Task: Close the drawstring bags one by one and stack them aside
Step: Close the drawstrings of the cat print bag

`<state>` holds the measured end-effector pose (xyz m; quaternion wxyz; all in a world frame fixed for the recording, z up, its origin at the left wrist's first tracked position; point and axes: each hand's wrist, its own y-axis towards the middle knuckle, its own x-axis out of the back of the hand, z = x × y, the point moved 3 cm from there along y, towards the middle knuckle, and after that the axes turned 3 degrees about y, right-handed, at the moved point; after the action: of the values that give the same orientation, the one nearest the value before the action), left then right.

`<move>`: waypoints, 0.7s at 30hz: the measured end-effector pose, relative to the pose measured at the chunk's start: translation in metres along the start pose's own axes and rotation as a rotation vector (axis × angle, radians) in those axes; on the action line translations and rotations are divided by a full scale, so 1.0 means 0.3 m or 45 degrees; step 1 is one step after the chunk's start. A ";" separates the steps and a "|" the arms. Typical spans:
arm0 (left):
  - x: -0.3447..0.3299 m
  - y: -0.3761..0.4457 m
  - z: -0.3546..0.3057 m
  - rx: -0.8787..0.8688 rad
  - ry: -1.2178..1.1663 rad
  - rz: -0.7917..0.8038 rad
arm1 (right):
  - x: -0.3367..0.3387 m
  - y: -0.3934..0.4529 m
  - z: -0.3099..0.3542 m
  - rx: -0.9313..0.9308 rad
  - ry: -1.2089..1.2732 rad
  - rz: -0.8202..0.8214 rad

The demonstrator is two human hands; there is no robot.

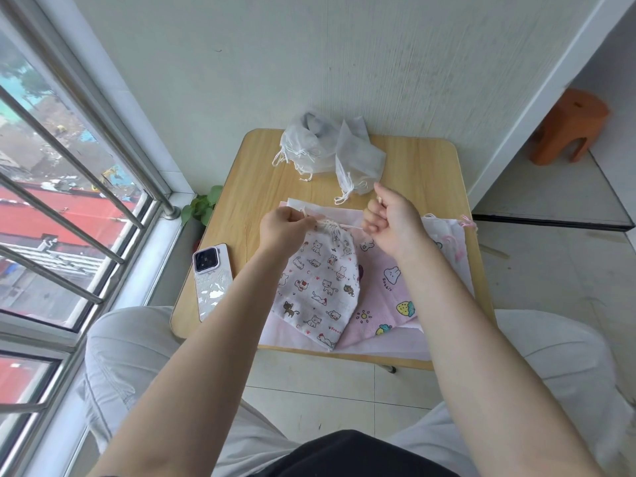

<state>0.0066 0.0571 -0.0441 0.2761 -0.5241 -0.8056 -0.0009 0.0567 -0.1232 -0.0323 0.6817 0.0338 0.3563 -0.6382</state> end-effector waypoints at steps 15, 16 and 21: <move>0.000 -0.004 -0.010 0.041 0.061 -0.061 | -0.059 -0.064 -0.012 0.330 -2.164 0.218; 0.021 -0.006 -0.006 0.052 0.173 -0.185 | -0.058 -0.065 -0.011 0.342 -2.142 0.207; 0.053 0.004 -0.008 -0.503 0.512 -0.218 | -0.063 -0.062 -0.008 0.390 -2.040 0.188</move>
<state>0.0039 0.0703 -0.0354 0.3219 -0.4872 -0.7602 -0.2850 0.0402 -0.1094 -0.0165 0.7576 -0.3163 -0.3330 -0.4638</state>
